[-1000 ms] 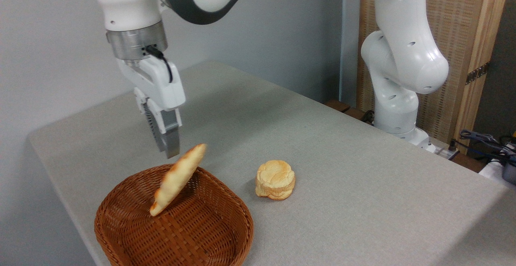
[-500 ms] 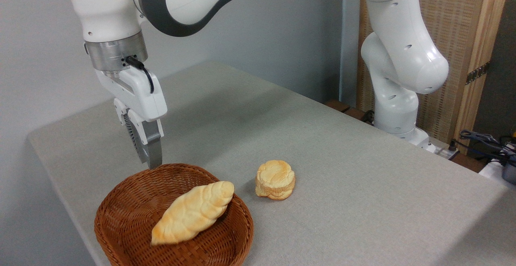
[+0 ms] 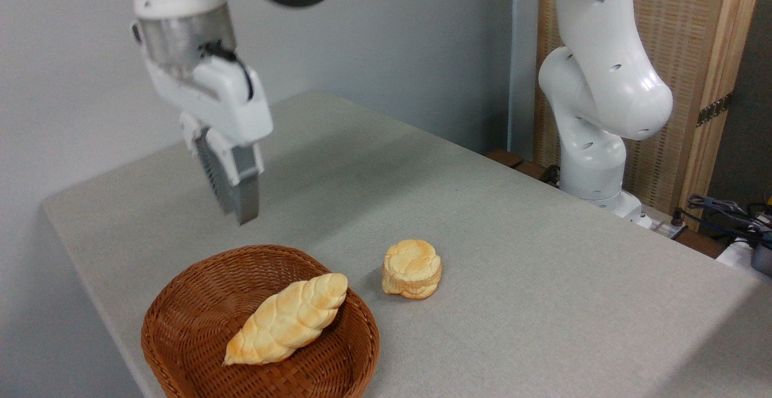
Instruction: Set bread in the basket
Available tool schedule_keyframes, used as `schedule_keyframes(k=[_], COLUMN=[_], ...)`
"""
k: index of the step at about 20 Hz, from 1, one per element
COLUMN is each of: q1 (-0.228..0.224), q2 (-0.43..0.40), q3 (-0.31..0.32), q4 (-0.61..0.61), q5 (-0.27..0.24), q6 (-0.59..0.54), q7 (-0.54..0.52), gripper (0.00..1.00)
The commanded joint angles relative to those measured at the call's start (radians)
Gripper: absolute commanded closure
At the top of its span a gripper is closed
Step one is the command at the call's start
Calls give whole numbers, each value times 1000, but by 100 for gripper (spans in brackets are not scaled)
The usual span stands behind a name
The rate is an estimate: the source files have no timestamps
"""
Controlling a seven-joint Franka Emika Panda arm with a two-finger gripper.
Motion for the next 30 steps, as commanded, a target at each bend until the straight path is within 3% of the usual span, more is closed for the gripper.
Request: schedule_keyframes(k=[1,3,7,11,30], q1=[115,152,152,152,152], q2=[-125,-174,-199,-199,-198], q3=[-101,-139,-144,-143,-110], q4=[-113,-194,-242,-241,-170], q5=[-30,-28,-21,-18,-25], q6=[-34,-16,4,4,-60], q7=[62,86,126,163,148], gripper=[0,0,0,0,0])
